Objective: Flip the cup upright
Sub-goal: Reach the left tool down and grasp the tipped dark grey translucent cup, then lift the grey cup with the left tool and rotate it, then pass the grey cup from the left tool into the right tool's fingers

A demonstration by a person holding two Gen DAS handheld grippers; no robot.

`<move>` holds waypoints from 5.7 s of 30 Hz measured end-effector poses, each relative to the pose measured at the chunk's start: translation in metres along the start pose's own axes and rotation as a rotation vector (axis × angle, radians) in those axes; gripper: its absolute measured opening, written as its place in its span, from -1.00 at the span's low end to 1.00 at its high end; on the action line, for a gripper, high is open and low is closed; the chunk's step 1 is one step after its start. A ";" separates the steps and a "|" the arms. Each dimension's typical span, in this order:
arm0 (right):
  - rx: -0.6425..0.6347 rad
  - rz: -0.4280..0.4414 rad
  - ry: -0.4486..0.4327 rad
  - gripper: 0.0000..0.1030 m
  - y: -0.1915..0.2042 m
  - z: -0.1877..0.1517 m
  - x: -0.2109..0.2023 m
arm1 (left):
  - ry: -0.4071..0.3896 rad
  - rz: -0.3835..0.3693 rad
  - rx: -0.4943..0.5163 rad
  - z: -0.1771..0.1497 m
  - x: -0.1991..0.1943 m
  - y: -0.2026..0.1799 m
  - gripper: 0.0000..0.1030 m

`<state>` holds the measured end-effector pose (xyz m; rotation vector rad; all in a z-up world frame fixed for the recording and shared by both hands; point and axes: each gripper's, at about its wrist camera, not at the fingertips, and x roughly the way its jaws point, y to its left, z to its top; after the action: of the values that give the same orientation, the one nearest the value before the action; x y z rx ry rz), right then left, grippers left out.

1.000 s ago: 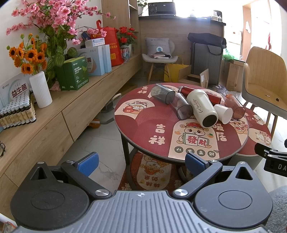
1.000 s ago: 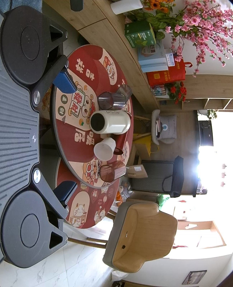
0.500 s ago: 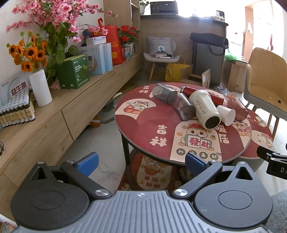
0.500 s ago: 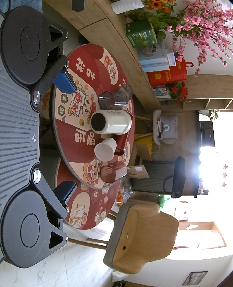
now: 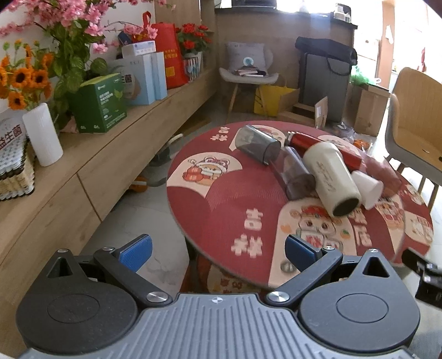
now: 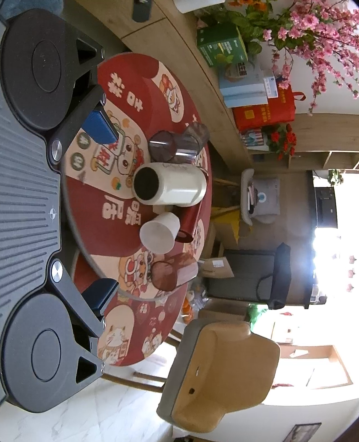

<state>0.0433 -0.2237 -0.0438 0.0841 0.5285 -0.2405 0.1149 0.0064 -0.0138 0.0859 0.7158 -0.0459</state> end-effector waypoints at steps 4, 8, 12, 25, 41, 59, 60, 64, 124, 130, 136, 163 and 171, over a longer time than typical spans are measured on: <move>0.004 -0.002 -0.002 0.99 -0.005 0.010 0.033 | 0.003 -0.012 -0.011 0.027 0.029 -0.006 1.00; 0.013 0.002 -0.018 0.99 -0.010 0.024 0.064 | 0.015 -0.022 -0.018 0.059 0.067 -0.014 1.00; 0.011 0.005 -0.049 0.99 -0.018 0.033 0.088 | 0.058 -0.024 -0.076 0.098 0.111 -0.019 0.99; 0.068 0.049 -0.009 0.99 -0.047 0.017 0.112 | 0.170 -0.045 -0.191 0.177 0.263 -0.058 0.71; 0.184 0.125 0.005 1.00 -0.066 0.018 0.107 | 0.223 -0.046 -0.282 0.168 0.320 -0.064 0.59; 0.152 0.102 0.018 0.99 -0.056 0.016 0.113 | 0.242 -0.019 -0.225 0.109 0.249 -0.001 0.46; 0.148 0.101 0.022 1.00 -0.055 0.016 0.114 | 0.240 -0.017 -0.218 0.101 0.239 0.000 0.46; 0.138 0.102 0.037 0.99 -0.049 0.015 0.118 | 0.243 -0.057 -0.175 0.069 0.200 -0.008 0.45; 0.112 0.106 0.045 0.99 -0.040 0.013 0.125 | 0.066 -0.263 -0.144 0.007 0.094 -0.032 0.89; 0.099 0.093 0.056 0.99 -0.035 0.006 0.123 | 0.061 -0.216 -0.182 -0.008 0.089 0.000 0.89; 0.146 0.088 0.096 0.99 -0.028 0.009 0.111 | 0.154 -0.182 -0.121 -0.024 0.092 0.013 0.90; -0.045 0.188 0.283 0.90 0.115 0.063 0.126 | 0.211 -0.180 -0.254 -0.037 0.135 0.081 0.90; -0.135 0.187 0.335 0.75 0.143 0.059 0.154 | 0.213 -0.190 -0.250 -0.038 0.137 0.080 0.90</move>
<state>0.2372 -0.1251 -0.0686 0.0422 0.8639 -0.0060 0.1994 0.0876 -0.1271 -0.2204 0.9354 -0.1301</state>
